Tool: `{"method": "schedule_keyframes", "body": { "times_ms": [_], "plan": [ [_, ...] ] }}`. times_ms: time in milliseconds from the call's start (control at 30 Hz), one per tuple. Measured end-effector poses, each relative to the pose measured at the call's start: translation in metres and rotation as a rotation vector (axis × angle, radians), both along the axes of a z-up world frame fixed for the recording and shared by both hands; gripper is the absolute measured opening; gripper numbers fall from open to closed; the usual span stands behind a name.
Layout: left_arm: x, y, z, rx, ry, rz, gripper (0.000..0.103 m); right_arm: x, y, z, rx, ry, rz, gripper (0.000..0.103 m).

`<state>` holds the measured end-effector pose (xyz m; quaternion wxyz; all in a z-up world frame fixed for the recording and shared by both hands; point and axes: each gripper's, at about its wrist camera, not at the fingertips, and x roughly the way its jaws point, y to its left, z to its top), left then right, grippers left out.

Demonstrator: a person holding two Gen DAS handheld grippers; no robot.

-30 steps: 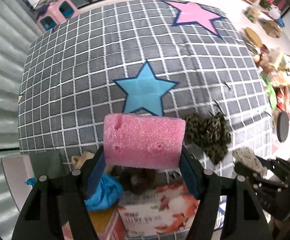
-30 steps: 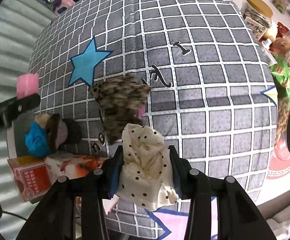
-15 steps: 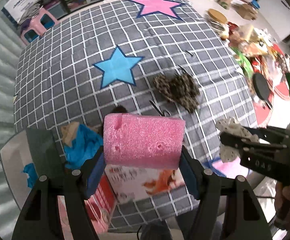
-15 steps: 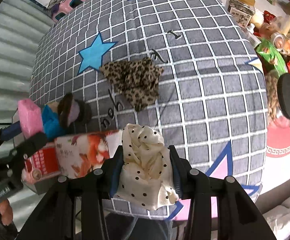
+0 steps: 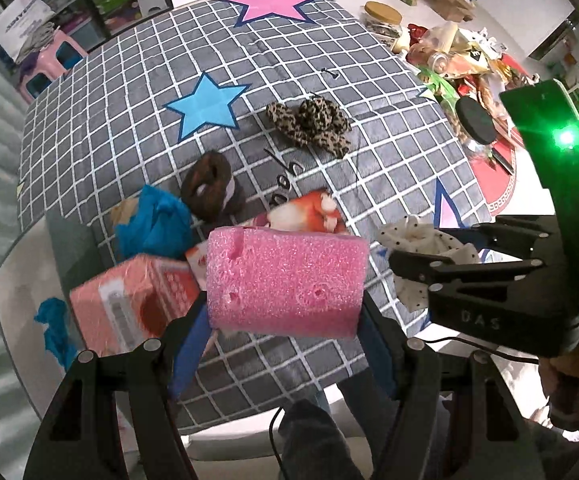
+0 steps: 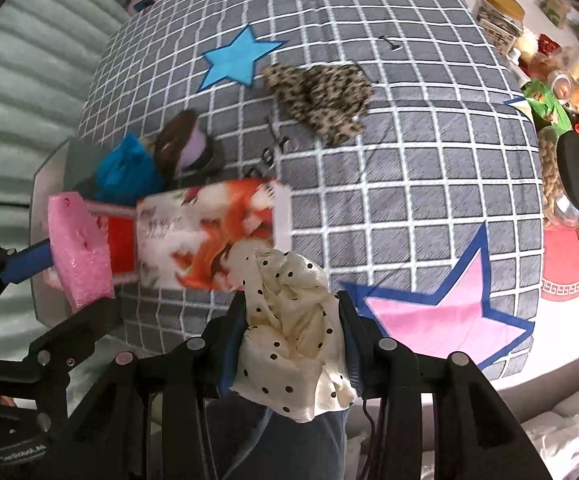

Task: Organize soft objects
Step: 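Carry the pink sponge and polka-dot cloth in both tools over the white box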

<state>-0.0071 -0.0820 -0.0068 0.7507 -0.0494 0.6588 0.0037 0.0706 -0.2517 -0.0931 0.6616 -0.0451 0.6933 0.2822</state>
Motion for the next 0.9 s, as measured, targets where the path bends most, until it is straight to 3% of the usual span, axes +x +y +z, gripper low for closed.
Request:
{"method": "schedule_keyframes", "body": {
  "times_ms": [400, 900],
  "plan": [
    [-0.058, 0.013, 0.001, 0.014, 0.004, -0.003, 0.073, -0.052, 0.03, 0.01, -0.001, -0.006, 0.084, 0.044],
    [-0.107, 0.055, 0.016, 0.026, -0.037, 0.118, 0.073, -0.092, 0.082, 0.026, 0.021, -0.014, 0.226, 0.044]
  ]
}}
